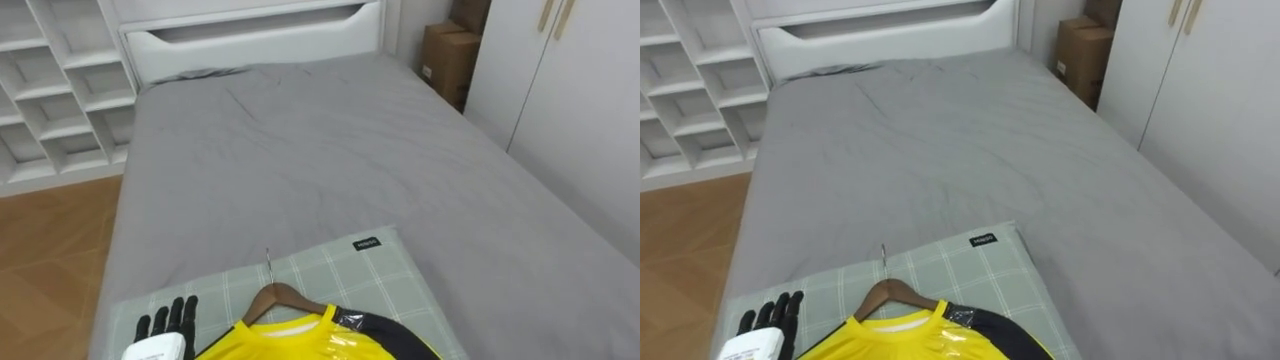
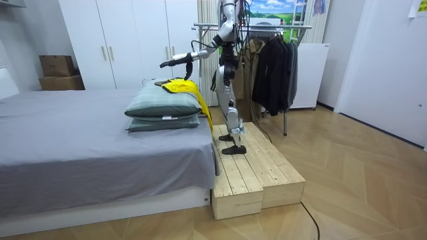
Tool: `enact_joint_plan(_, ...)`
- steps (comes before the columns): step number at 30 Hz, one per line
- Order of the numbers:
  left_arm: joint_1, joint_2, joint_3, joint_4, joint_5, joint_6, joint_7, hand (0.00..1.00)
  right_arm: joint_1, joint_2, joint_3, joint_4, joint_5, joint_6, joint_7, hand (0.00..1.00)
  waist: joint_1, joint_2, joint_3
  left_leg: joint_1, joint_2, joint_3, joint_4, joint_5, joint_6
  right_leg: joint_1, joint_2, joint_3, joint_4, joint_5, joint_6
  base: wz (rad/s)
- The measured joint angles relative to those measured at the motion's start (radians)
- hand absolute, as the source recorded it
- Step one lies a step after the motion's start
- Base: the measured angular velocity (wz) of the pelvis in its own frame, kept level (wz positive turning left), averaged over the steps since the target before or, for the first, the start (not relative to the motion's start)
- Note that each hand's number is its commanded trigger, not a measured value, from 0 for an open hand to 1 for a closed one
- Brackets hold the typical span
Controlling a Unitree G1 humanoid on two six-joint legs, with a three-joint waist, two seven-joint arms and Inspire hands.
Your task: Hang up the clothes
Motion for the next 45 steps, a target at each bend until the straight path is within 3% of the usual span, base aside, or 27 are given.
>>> enact_joint_plan(5, -0.017, -0.001, 0.000, 0.005, -0.007, -0.009, 0.000, 0.00, -0.004, 0.004, 0.010, 0.001, 0.002, -0.003, -0.010, 0.00, 0.000, -0.008, 0.0047, 0.000, 0.000, -0.001, -0.001, 0.000, 0.000, 0.000, -0.002, 0.001, 0.000, 0.000, 0.000, 0.00)
enact_joint_plan(9, -0.084, -0.002, -0.003, 0.077, -0.102, -0.022, 0.003, 0.00, -0.009, 0.004, 0.022, -0.001, 0.006, -0.010, -0.020, 0.00, 0.002, -0.016, 0.0076, -0.020, 0.000, -0.001, 0.001, 0.001, 0.001, -0.019, -0.003, 0.002, 0.001, 0.000, 0.000, 0.00)
enact_joint_plan(17, -0.148, -0.008, -0.026, 0.174, -0.155, -0.026, 0.005, 0.00, -0.027, 0.004, 0.042, 0.010, 0.009, -0.009, -0.021, 0.00, -0.001, -0.022, 0.0076, -0.050, 0.001, 0.006, 0.009, 0.002, 0.000, -0.047, -0.001, 0.001, 0.001, 0.000, 0.000, 0.00)
enact_joint_plan(25, -0.203, -0.002, -0.026, 0.266, -0.157, -0.028, 0.027, 0.00, -0.052, 0.004, 0.082, 0.035, 0.010, -0.010, -0.034, 0.00, 0.001, -0.032, 0.0023, -0.090, 0.002, 0.020, 0.013, 0.004, -0.001, -0.091, -0.003, 0.006, 0.005, 0.002, -0.002, -0.03)
enact_joint_plan(45, -0.274, -0.003, -0.018, 0.389, -0.235, -0.042, 0.017, 0.00, -0.095, 0.014, 0.138, 0.046, 0.009, -0.010, -0.034, 0.00, 0.002, -0.048, 0.0059, -0.120, 0.003, 0.022, 0.000, 0.007, 0.000, -0.134, -0.002, 0.013, 0.009, 0.003, -0.002, 0.00)
